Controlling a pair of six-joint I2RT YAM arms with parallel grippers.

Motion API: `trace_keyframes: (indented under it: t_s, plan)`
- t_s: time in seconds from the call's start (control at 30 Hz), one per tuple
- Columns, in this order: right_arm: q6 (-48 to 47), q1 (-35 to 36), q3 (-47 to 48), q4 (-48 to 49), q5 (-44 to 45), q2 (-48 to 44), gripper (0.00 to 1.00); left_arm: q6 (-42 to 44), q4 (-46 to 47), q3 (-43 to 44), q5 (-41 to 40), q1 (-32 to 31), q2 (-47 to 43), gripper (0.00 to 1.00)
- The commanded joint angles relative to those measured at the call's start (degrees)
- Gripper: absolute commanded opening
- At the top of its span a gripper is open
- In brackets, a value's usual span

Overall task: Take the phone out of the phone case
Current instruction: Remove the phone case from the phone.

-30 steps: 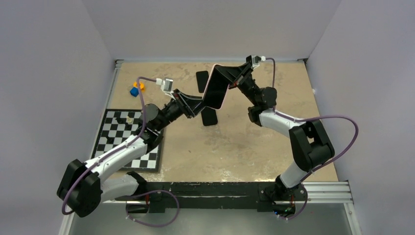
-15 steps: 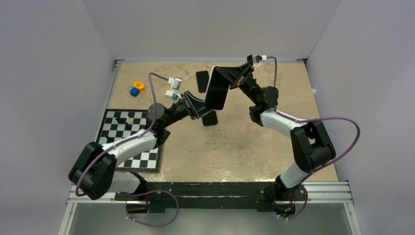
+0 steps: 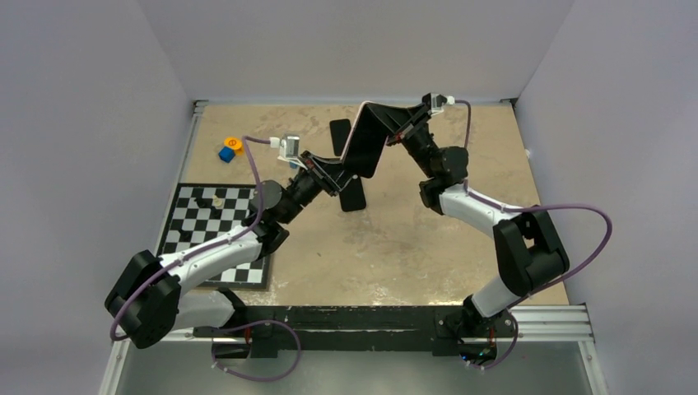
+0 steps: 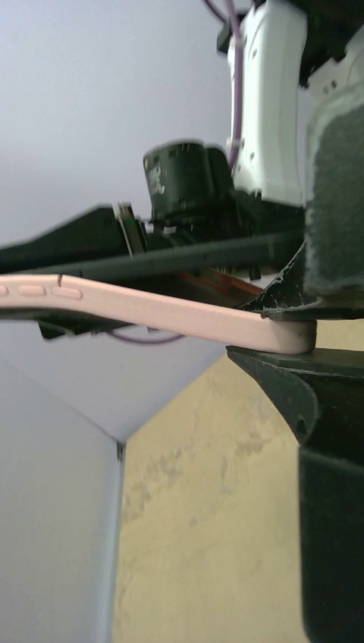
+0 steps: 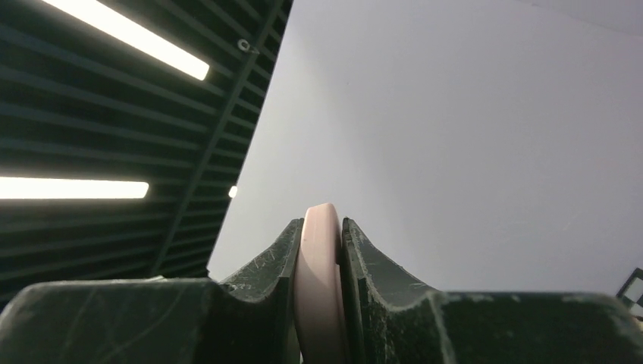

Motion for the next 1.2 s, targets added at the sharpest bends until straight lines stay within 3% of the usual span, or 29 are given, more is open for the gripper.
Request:
trace_keyframes:
  t_s: [0.0,0.23,0.33,0.47,0.53,0.67,0.8,0.9,0.97,1.17]
  plan:
    - [14.4,4.8,2.1,11.3,5.6,-8.4,0.0,18.6,-14.2,-4.2,-30.5,3.7,5.3,0.0]
    - [17.4,3.2,3.4,13.9,6.4,-4.3,0.0,21.5,-10.8,-8.5,-26.4,3.7,1.9,0.0]
    - [11.4,0.9,1.4,8.3,2.5,-7.5,0.0,20.1,-22.1,-5.5,-16.4,3.7,-3.1,0.01]
    - [3.3,-2.4,-1.6,3.5,-3.5,-9.6,0.0,12.1,-32.2,-0.8,-0.3,3.9,-7.7,0.35]
    - [0.4,-4.3,-3.1,2.1,-5.5,-10.0,0.0,9.1,-35.2,-0.6,6.8,4.1,-10.1,0.47]
    - [-3.7,-8.8,-5.0,-0.3,-9.3,-10.6,0.0,5.7,-39.8,-3.8,17.1,4.9,-17.2,0.58]
    - [-10.3,-11.6,-4.1,-6.2,-12.8,-12.2,0.0,2.6,-42.7,-4.8,26.3,5.3,-24.8,0.58]
    - [-14.6,-11.7,-3.5,-11.2,-13.0,-14.3,0.0,-3.1,-38.8,-3.1,32.6,5.2,-26.3,0.56]
    - [-16.3,-11.6,-3.2,-14.7,-12.5,-15.4,0.0,-10.5,-30.3,-2.3,35.4,4.6,-24.2,0.56]
    - [-14.5,-11.6,-3.4,-14.6,-13.4,-15.8,0.0,-22.4,-12.9,-1.7,33.1,3.2,-17.1,0.54]
